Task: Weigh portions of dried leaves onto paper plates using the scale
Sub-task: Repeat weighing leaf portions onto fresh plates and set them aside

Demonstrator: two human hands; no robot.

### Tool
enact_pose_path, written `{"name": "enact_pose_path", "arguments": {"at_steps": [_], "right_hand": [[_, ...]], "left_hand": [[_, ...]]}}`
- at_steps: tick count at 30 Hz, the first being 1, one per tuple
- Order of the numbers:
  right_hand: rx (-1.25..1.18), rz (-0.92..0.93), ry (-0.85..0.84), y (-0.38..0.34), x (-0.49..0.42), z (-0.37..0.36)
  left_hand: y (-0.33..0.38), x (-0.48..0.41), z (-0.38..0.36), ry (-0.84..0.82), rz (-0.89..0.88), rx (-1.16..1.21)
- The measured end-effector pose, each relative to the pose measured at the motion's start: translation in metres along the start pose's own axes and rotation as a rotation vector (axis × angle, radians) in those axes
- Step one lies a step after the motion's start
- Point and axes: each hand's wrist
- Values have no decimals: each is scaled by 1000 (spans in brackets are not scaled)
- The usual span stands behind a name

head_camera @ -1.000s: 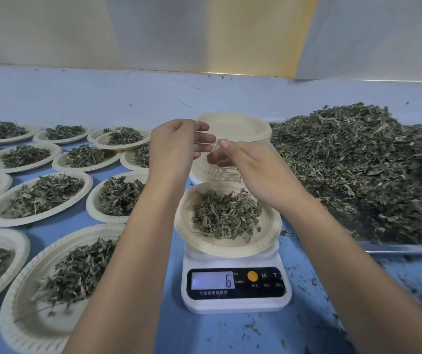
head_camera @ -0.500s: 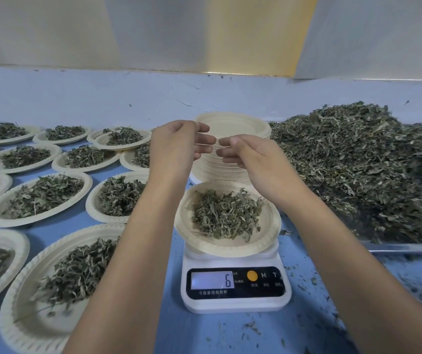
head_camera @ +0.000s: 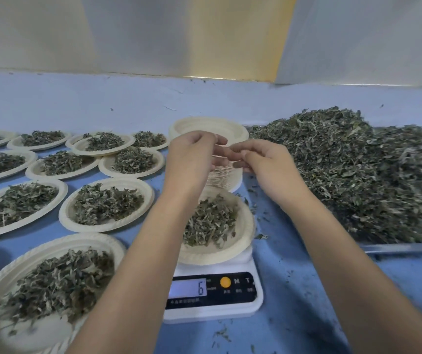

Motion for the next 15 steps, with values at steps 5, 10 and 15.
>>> {"name": "enact_pose_path", "arguments": {"at_steps": [5, 10, 15], "right_hand": [[394, 49, 61, 49, -22, 45], [895, -112, -132, 104, -36, 70], [1097, -269, -271, 133, -38, 69]], "left_hand": [[-2, 9, -29, -48, -6, -7], [-1, 15, -56, -96, 9, 22], [-6, 20, -75, -136, 22, 23]]}}
Point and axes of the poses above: each hand's wrist, its own x-axis away from the middle knuckle, its own z-axis out of the back of the hand, y = z × x, and after that the axes turned 14 degrees about y, right-handed
